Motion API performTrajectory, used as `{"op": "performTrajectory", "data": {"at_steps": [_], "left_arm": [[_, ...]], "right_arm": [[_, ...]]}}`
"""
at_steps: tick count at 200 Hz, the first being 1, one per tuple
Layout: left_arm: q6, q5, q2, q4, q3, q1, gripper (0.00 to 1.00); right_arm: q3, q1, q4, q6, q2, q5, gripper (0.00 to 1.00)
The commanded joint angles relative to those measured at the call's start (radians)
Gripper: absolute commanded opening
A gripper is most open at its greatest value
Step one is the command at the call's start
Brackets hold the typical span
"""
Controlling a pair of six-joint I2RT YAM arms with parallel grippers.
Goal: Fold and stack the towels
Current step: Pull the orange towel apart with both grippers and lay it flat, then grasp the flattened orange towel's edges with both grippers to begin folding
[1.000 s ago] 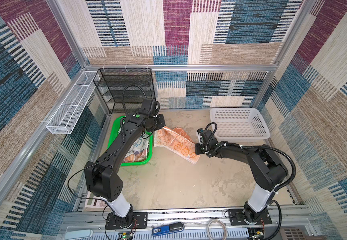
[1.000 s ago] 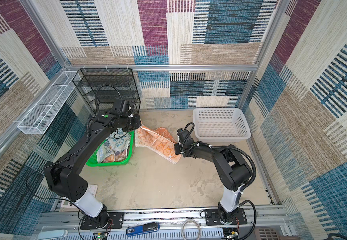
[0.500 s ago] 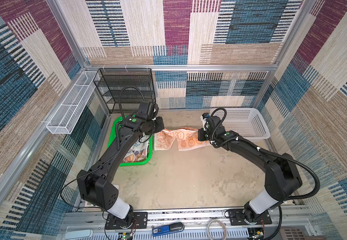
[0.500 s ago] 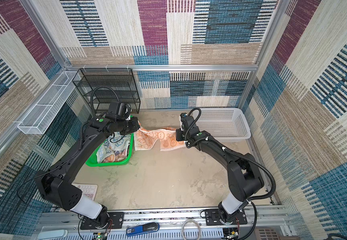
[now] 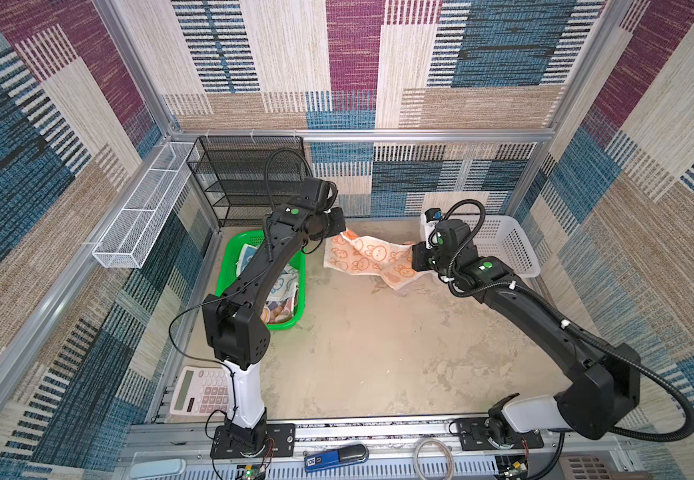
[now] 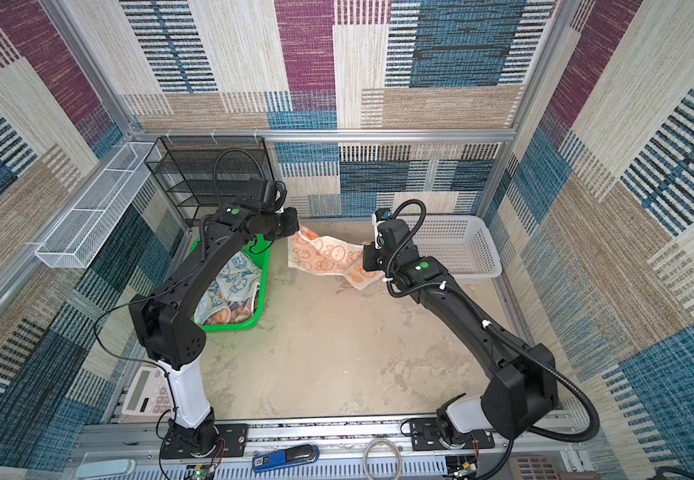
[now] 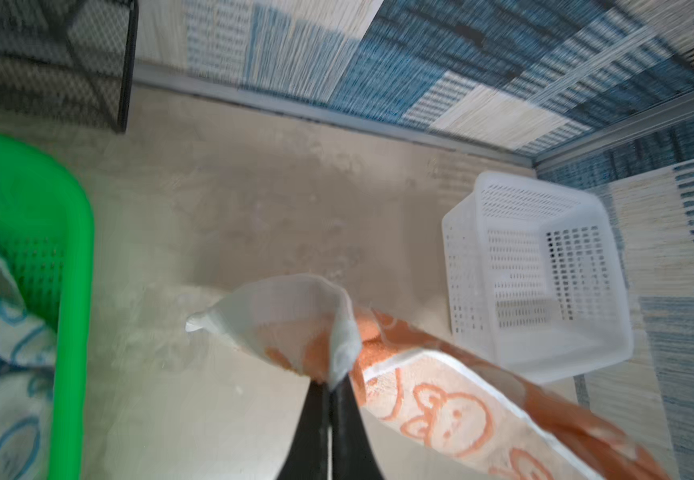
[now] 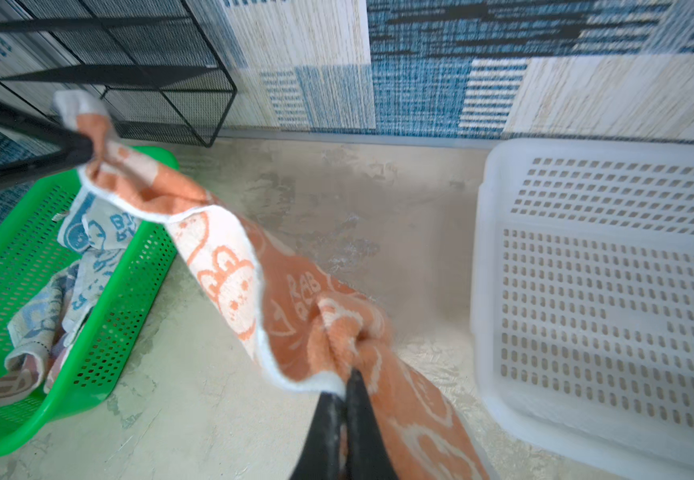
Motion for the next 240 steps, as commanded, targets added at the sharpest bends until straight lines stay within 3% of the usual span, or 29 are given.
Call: {"op": "performTrajectory", "data": {"at_steps": [1,16,34,73,82,85,91,94,119,148,168,194,214,240], "left_arm": [[0.079,-0.043,0.112,-0.009,0.161,0.007,0.0],[0.084,-0.072,0.213,-0.077,0.286,0.026,0.01],[0.074,-0.079,0.283,-0.152,0.345,0.057,0.24],[0.074,-0.101,0.165,-0.183,0.117,0.089,0.63],[0.074,-0.12,0.124,-0.184,0.068,0.094,0.72],[0.074,-0.123,0.11,-0.184,0.052,0.096,0.77],[0.068,-0.13,0.081,-0.184,0.017,0.102,0.97],[0.065,-0.132,0.072,-0.184,0.003,0.105,1.0],[0.058,-0.106,-0.011,-0.184,-0.07,0.121,0.99],[0.044,-0.025,-0.085,-0.184,-0.149,0.12,0.99],[0.035,0.028,-0.133,-0.183,-0.231,0.101,1.0],[0.056,-0.005,-0.19,-0.177,-0.344,-0.011,0.99],[0.023,-0.016,-0.225,-0.16,-0.441,-0.082,0.99],[-0.075,0.082,-0.268,-0.033,-0.613,-0.119,1.0]], "right_arm": [[-0.005,0.003,0.0,0.009,-0.009,-0.025,0.0],[-0.022,0.026,0.024,0.034,0.021,-0.071,0.0],[-0.036,0.087,0.06,0.062,0.093,-0.11,0.0],[0.006,0.222,0.118,0.136,0.307,-0.206,0.0],[0.024,0.241,0.126,0.147,0.345,-0.237,0.06],[0.029,0.244,0.129,0.152,0.355,-0.25,0.08],[0.035,0.248,0.137,0.158,0.374,-0.278,0.09],[0.037,0.249,0.141,0.163,0.382,-0.291,0.1],[0.036,0.248,0.157,0.167,0.38,-0.341,0.39],[-0.038,0.186,0.154,0.156,0.272,-0.32,0.74],[-0.117,0.131,0.144,0.139,0.195,-0.304,0.88],[-0.241,0.054,0.177,0.147,0.139,-0.327,1.0],[-0.318,0.023,0.241,0.156,0.142,-0.349,1.0],[-0.334,0.01,0.291,0.154,0.224,-0.341,0.92]]}}
